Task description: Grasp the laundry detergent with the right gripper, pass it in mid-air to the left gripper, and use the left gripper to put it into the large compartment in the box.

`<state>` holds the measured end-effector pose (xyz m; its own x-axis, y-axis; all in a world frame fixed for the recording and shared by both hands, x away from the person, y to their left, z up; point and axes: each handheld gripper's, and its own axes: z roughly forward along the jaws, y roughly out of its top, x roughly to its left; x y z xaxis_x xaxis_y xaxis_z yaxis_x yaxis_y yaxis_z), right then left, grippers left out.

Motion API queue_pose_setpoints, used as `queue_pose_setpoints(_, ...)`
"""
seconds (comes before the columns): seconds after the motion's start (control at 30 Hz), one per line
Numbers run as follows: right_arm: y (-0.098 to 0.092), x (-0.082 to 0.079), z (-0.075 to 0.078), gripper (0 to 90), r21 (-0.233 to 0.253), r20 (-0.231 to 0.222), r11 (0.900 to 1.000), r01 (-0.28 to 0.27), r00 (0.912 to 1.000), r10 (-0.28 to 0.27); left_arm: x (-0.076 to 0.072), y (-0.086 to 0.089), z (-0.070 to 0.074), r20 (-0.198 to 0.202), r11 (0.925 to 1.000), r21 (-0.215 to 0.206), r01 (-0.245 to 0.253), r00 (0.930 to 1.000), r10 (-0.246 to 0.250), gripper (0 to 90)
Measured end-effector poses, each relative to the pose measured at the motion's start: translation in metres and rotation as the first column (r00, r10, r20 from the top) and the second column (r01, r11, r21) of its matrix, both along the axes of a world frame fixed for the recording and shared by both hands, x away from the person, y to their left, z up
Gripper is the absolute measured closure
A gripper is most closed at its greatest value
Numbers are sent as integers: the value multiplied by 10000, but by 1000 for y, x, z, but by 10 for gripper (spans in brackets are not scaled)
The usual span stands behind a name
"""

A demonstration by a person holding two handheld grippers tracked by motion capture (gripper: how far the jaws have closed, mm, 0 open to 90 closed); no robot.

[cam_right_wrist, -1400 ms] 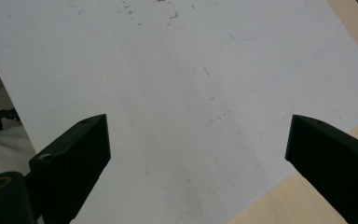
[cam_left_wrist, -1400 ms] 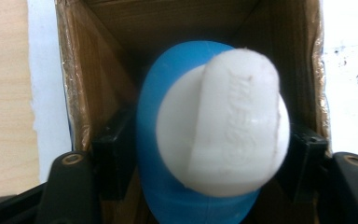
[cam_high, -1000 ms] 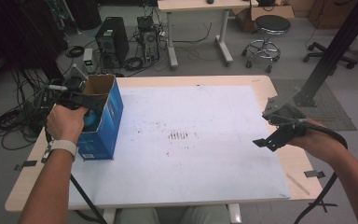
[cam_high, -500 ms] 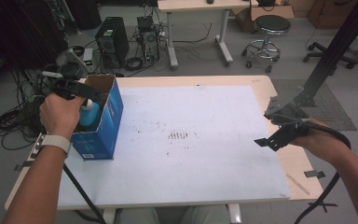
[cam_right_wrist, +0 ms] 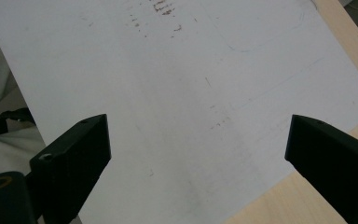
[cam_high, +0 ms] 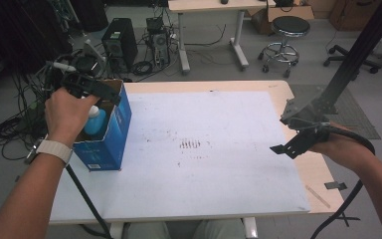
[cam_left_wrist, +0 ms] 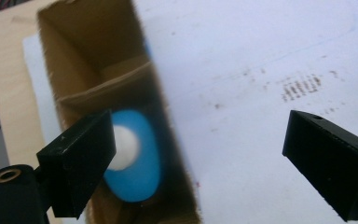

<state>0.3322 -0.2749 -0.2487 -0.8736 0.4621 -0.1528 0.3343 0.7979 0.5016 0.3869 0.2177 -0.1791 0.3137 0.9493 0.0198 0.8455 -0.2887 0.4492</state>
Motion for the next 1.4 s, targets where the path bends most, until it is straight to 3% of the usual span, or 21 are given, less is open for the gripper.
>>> queue_pose_setpoints(0.17, 5, 3, 2, 63, -133, -110, 9999, -93, 9999, 91, 0, -19, 6, -105, 9958, 68, 918, 9957, -918, 85)
queue_pose_setpoints(0.4, 12, 7, 6, 62, -200, -135, 9996, -187, 9997, 184, 1, -48, 10, -174, 9767, 300, 2123, 9771, -2119, 83)
queue_pose_setpoints(0.53, 16, 9, 7, 62, -221, -161, 9994, -261, 9995, 257, 1, -62, 12, -177, 9634, 378, 2654, 9641, -2649, 79)
queue_pose_setpoints(0.73, 23, 12, 8, 61, -191, -223, 9990, -393, 9990, 389, 1, -81, 14, -223, 9335, 433, 3560, 9345, -3553, 75)
queue_pose_setpoints(0.87, 29, 16, 12, 61, -227, -271, 9986, -487, 9985, 481, 1, -95, 13, -353, 9095, 420, 4136, 9103, -4124, 73)
queue_pose_setpoints(1.07, 39, 24, 18, 60, -323, -344, 9975, -626, 9975, 614, 1, -115, 10, -681, 8589, 525, 5095, 8599, -5059, 74)
queue_pose_setpoints(1.2, 45, 29, 21, 59, -465, -385, 9963, -720, 9968, 702, 3, -123, 8, -716, 8409, 465, 5392, 8414, -5356, 73)
queue_pose_setpoints(1.4, 53, 36, 27, 58, -606, -387, 9940, -916, 9952, 894, 4, -135, 5, -904, 7915, 470, 6093, 7918, -6041, 73)
